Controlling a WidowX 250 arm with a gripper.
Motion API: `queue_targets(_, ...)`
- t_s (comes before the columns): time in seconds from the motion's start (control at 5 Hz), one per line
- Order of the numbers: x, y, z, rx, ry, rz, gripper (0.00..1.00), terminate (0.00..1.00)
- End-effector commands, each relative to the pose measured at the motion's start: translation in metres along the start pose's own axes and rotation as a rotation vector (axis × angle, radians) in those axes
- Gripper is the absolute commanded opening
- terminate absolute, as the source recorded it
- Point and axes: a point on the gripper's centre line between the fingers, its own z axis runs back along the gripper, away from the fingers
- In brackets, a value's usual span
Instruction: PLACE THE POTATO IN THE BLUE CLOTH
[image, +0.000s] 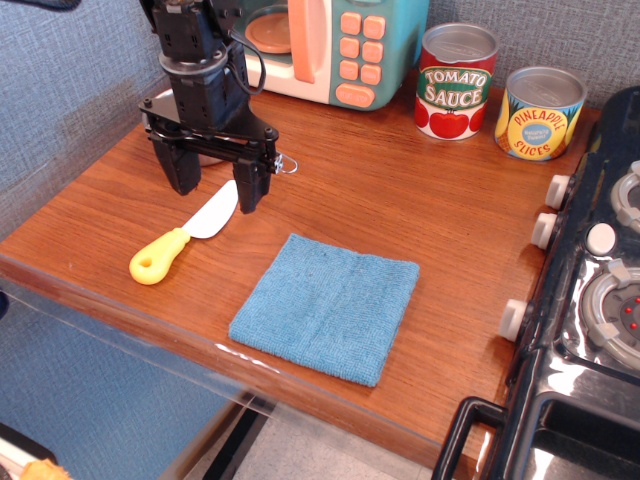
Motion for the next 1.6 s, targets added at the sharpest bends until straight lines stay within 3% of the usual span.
queue_targets(0.0, 0.0, 0.0, 0.0, 0.0, 0.0, 0.0, 1.0, 0.0)
queue_targets(0.2, -0.002, 0.0, -0.027, -0.132, 0.056, -0.02, 1.0, 0.0)
queue_targets(0.4, 0.01, 0.016, -0.034, -0.154, 0.052, -0.007, 1.0, 0.0)
queue_targets(0.6, 0.037, 0.051, -0.021, -0.088, -0.002, 0.005, 1.0, 0.0)
queue_targets(0.8, 0.045, 0.056, 0.019, -0.096, -0.101, -0.104, 1.0, 0.0)
queue_targets(1.0, 0.063, 0.068, 0.03, -0.086, -0.095, -0.069, 1.0, 0.0)
queue_targets(1.4, 0.116, 0.114, -0.001, 0.003, -0.054, 0.035, 1.0, 0.0)
